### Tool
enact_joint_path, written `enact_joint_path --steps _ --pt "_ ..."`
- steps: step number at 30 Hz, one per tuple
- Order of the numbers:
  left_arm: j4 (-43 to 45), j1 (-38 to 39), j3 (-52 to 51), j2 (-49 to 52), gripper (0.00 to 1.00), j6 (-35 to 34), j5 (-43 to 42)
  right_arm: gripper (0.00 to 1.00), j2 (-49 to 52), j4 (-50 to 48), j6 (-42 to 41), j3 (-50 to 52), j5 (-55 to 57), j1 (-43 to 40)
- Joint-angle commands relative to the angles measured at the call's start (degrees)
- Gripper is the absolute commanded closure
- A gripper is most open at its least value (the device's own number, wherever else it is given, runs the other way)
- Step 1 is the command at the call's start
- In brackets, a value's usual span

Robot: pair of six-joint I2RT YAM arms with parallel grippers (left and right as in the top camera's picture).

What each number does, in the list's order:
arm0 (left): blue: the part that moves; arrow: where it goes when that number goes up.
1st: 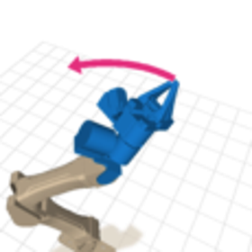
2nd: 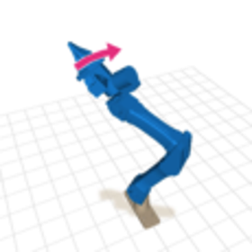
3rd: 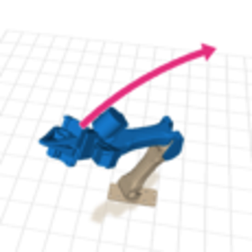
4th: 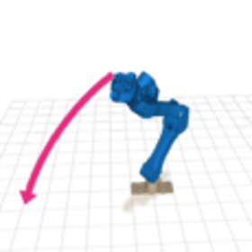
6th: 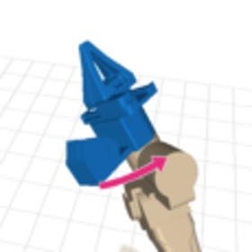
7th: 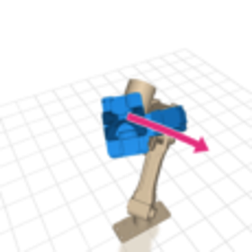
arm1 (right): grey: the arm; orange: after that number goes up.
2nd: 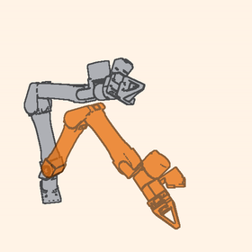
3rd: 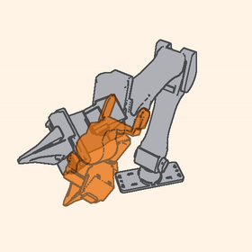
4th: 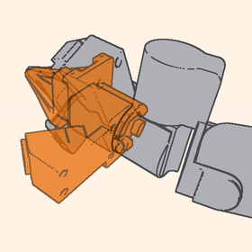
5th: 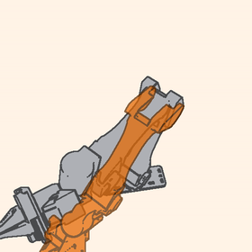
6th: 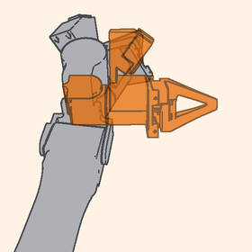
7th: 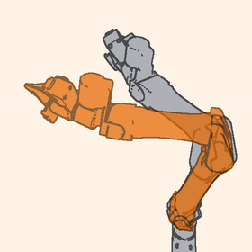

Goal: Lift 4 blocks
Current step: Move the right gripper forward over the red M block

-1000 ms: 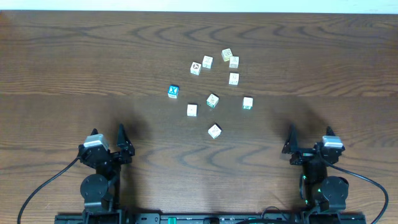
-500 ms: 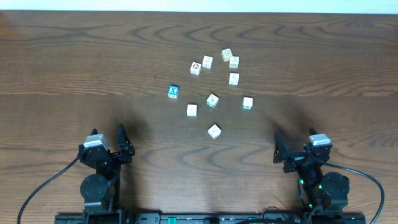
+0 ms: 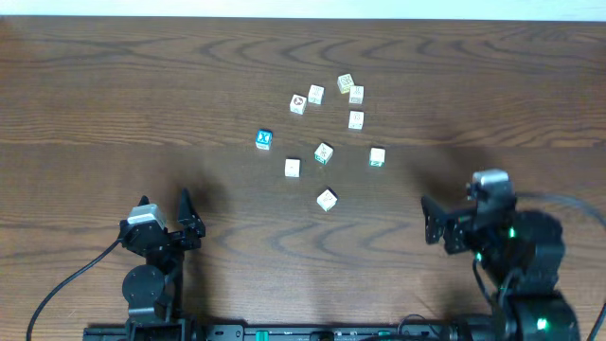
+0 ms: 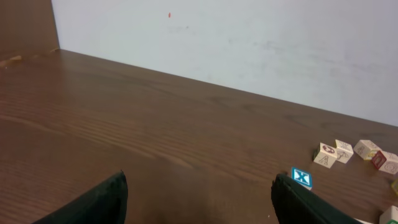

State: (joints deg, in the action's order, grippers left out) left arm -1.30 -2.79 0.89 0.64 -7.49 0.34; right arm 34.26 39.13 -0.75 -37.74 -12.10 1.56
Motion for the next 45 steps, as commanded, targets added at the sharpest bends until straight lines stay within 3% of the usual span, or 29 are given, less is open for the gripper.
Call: enact_joint_path --steps 1,8,19,31,45 --pt "-2.8 0.2 -0.7 0.0 0.25 0.1 1.4 0.01 7.8 4.3 -4.7 -7.7 -1.2 -1.0" --pt "-2.8 0.2 -0.7 0.0 0.26 0.1 1.4 0.01 21.7 13.1 -4.8 -21.6 -9.1 1.1" --pt "-2.8 0.2 -0.7 0.0 0.26 0.1 1.4 0.01 32.7 10.4 -5.9 -21.5 -13.3 1.2" --pt "-2.8 0.2 -0.7 0.0 0.25 0.1 1.4 0.05 50.8 -2.1 -16.2 -21.5 -4.2 7.2" --pt "-2.8 0.2 -0.7 0.0 0.26 0.1 1.4 0.05 55.8 -9.7 -22.8 -21.5 15.1 16.3"
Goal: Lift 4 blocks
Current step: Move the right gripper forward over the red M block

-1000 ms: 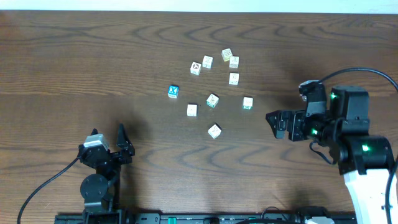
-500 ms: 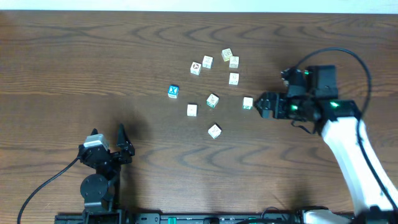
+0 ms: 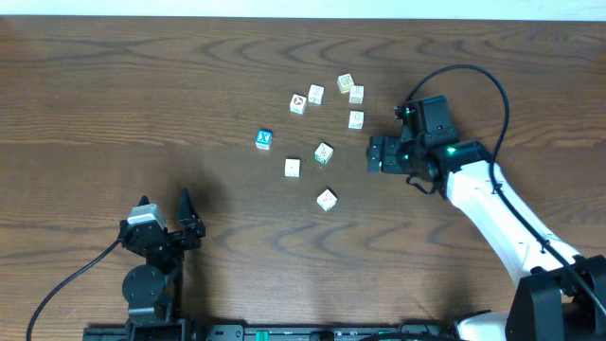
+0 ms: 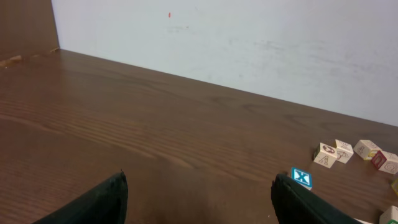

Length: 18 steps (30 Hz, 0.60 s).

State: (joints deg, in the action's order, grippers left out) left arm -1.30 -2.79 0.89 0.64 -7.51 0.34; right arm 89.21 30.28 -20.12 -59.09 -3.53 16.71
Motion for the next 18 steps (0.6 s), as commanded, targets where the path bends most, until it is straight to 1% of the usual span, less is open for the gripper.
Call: enact_joint_path --steps 1,7,14,16,18 --pt "-2.8 0.2 -0.7 0.0 0.26 0.1 1.4 0.05 1.1 -1.3 -4.3 -0.2 7.8 1.4" --pt "-2.8 0.2 -0.7 0.0 0.26 0.1 1.4 0.05 4.3 -5.0 -6.9 -0.2 8.9 2.1" --pt "-2.8 0.2 -0.7 0.0 0.25 0.1 1.4 0.07 10.2 -8.7 -6.9 -0.2 6.4 3.0" --pt "-2.8 0.2 -0.7 0.0 0.26 0.1 1.4 0.09 11.3 -9.6 -6.8 -0.2 6.4 3.5" --pt "-2.8 0.2 -0.7 0.0 0.26 0.1 1.4 0.14 12.3 -10.2 -6.8 -0.2 6.4 4.0"
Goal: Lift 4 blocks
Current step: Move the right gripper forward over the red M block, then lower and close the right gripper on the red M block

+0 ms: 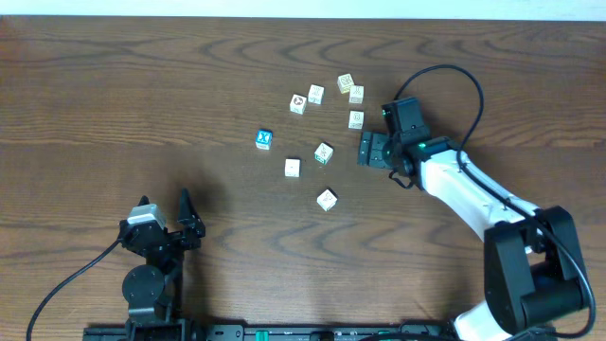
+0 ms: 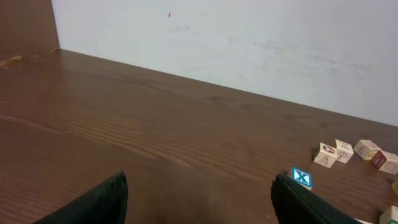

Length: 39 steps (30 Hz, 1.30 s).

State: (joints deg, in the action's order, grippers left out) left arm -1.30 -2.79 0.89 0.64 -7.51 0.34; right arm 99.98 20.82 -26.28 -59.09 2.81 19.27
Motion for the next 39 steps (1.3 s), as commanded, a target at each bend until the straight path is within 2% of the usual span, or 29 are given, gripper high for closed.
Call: enact_joint_path --steps 1,12,16,26,30,39 --pt "-2.8 0.2 -0.7 0.0 0.25 0.1 1.4 0.17 1.8 -0.8 -0.7 -0.2 0.1 1.5" --pt "-2.8 0.2 -0.7 0.0 0.26 0.1 1.4 0.23 5.0 -2.4 0.2 -0.2 0.1 2.0" --pt "-2.8 0.2 -0.7 0.0 0.26 0.1 1.4 0.41 5.0 -2.6 0.8 -0.2 0.4 2.1" --pt "-2.8 0.2 -0.7 0.0 0.25 0.1 1.4 0.49 5.0 -2.6 3.2 -0.2 1.7 2.2" --pt "-2.8 0.2 -0.7 0.0 0.26 0.1 1.4 0.56 5.0 -2.9 4.6 -0.2 1.7 2.2" --pt "-2.8 0.2 -0.7 0.0 0.26 0.1 1.4 0.62 5.0 -3.4 5.8 -0.2 3.0 2.2"
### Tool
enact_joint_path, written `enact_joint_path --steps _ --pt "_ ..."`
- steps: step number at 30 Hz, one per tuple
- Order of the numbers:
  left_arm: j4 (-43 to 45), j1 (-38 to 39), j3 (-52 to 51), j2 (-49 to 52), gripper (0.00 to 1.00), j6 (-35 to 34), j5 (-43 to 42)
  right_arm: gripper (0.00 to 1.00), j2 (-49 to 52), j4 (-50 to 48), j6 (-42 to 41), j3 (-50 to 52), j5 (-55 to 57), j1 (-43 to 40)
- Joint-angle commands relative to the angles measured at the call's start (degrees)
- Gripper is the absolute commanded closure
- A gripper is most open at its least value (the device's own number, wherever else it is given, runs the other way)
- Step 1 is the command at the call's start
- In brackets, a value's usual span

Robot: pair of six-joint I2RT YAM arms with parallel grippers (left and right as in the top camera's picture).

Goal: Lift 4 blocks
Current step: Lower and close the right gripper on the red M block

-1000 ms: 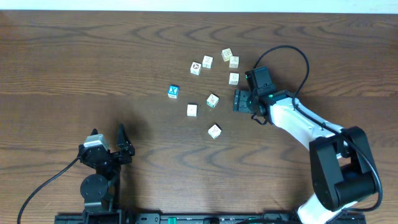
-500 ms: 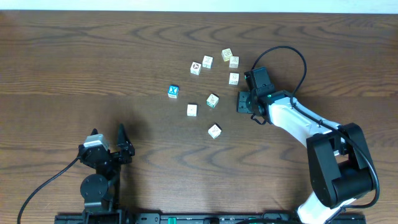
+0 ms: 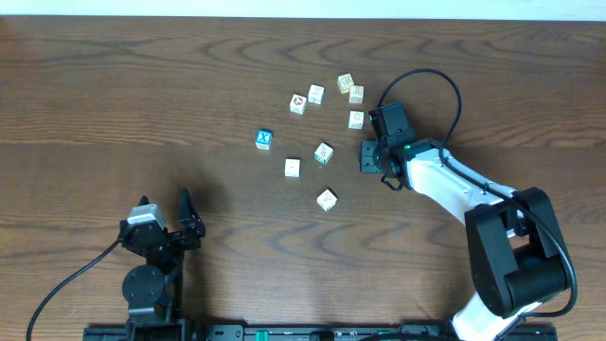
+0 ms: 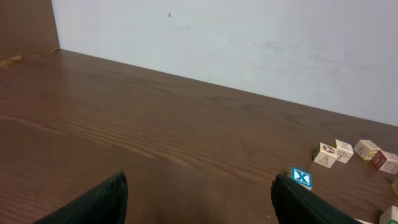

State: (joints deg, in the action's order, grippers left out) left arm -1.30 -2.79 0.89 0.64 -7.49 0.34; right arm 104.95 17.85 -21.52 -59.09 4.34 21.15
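Observation:
Several small wooden letter blocks lie scattered on the brown table [image 3: 114, 85]. Among them are a blue X block [image 3: 264, 139], a lone block [image 3: 327, 199] nearest the front, and a cluster at the back [image 3: 346, 83]. My right gripper [image 3: 367, 156] is low over the table at the right side of the scatter, just right of a green-marked block [image 3: 324, 152]. Its jaws are hidden from above, as is anything between them. My left gripper [image 4: 199, 180] rests open and empty at the front left. The blue X block [image 4: 301, 177] shows beside its right finger [image 4: 298, 202].
A white wall [image 4: 249, 43] rises behind the table's far edge. The right arm's black cable [image 3: 445, 85] loops over the table behind the arm. The left arm's base [image 3: 147, 284] stands at the front edge.
My right gripper has shifted slightly left and towards the front, and the arm has folded closer in. The visible blocks and the left arm have not moved.
At first both arms rested at the front, with a green-marked block lying at the right of the scatter. Then my right gripper stood over that block, covering it. It has since edged leftwards, and that block stays out of sight. The left arm never moved.

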Motion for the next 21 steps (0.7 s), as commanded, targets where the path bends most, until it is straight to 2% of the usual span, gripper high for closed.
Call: enact_joint_path --steps 1,10,21 --pt "-2.8 0.2 -0.7 0.0 0.25 0.1 1.4 0.63 0.1 -0.5 1.0 -0.2 1.5 0.3" --pt "-2.8 0.2 -0.7 0.0 0.26 0.1 1.4 0.78 0.1 0.3 0.9 -0.2 1.4 0.4" --pt "-2.8 0.2 -0.7 0.0 0.26 0.1 1.4 0.83 -1.3 3.5 1.0 -0.2 1.4 0.7"
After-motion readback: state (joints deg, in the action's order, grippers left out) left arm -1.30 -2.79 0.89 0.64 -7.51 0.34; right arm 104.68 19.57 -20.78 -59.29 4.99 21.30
